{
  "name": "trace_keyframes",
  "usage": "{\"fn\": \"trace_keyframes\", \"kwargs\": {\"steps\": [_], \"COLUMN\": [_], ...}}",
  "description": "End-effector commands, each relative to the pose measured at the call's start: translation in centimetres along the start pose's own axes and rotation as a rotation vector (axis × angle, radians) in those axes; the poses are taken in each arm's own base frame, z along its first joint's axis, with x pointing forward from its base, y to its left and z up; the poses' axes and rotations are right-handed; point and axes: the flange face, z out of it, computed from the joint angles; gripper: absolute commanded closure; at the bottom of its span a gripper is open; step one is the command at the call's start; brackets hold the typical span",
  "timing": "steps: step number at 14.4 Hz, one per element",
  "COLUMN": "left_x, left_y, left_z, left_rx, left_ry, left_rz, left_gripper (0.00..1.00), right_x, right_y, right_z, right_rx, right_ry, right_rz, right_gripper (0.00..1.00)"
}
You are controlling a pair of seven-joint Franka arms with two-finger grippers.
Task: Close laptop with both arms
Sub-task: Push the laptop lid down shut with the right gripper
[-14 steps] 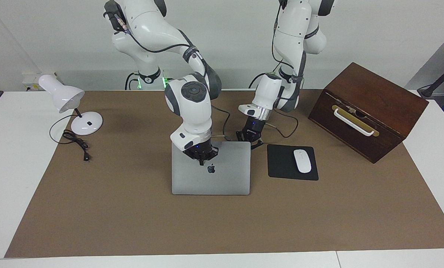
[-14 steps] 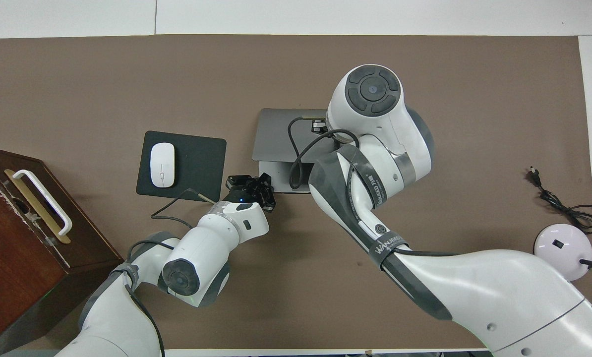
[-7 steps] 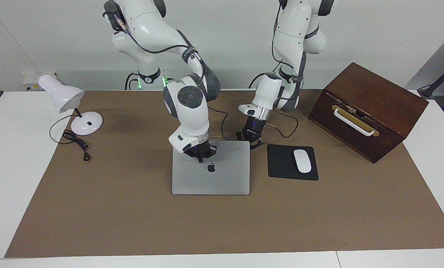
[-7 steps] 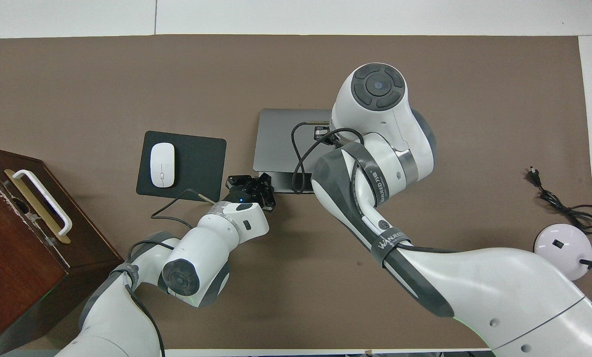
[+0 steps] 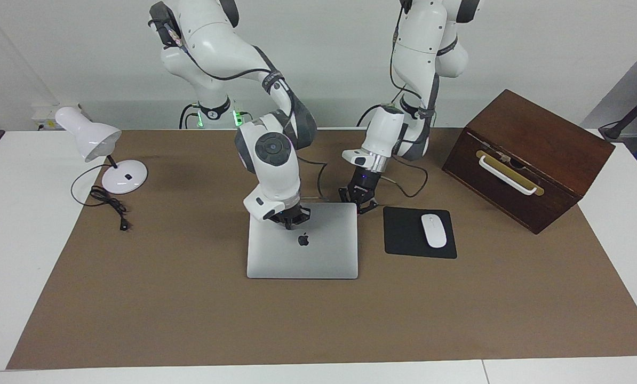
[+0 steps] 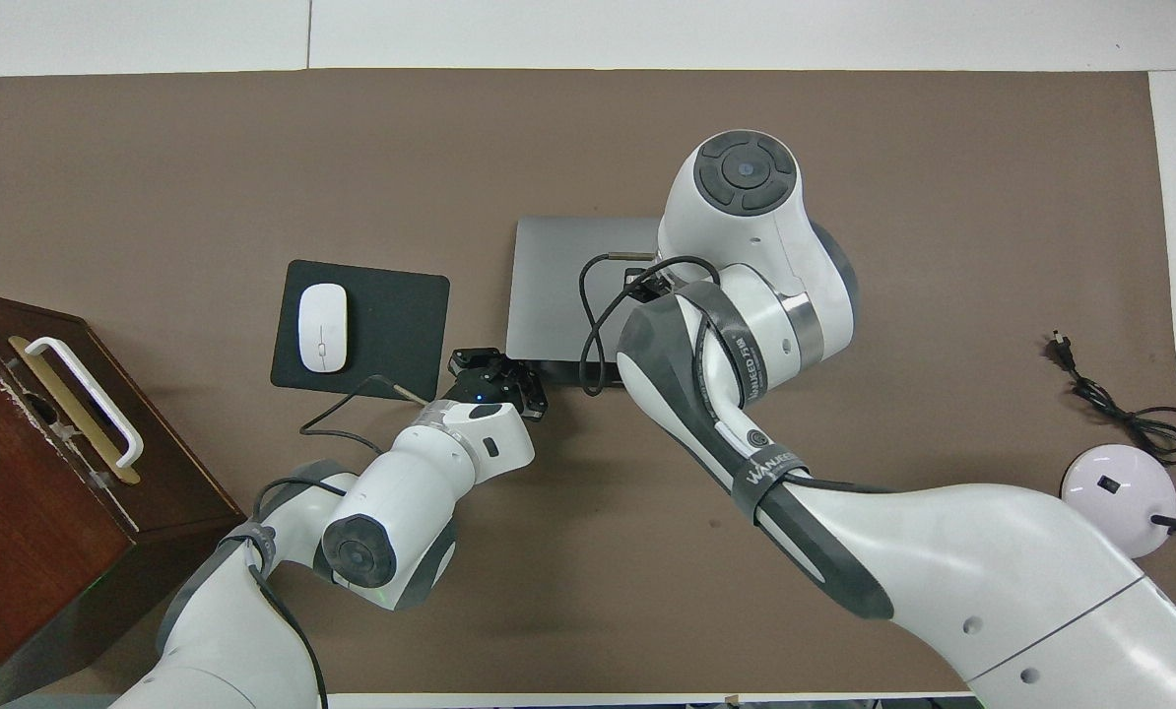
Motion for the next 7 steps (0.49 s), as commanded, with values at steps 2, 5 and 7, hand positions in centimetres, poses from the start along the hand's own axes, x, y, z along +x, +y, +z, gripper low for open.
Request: {"fn": "trace_keyframes", "kwargs": {"steps": [2, 5, 7], "left_x": [-4.08, -4.08, -4.24], "left_y": [-2.52, -2.52, -2.84], "left_z": [3.58, 3.58, 3.62], "left_rx": [0.032, 0.032, 0.036], "left_ry": [-0.102, -0.102, -0.105], "left_rz": [-0.001, -0.001, -0.004], "left_gripper": [1.00, 1.00, 1.00], "right_x": [-0.37, -0.35, -0.41], "right_y": [0.36, 0.37, 0.30], "right_z": [0.67, 1.25, 1.64], "right_rx": [0.036, 0.033, 0.030], "right_ry": [-0.075, -0.084, -0.090], "right_rz": [-0.017, -0.016, -0.014], "right_gripper": [1.00, 1.00, 1.00]}}
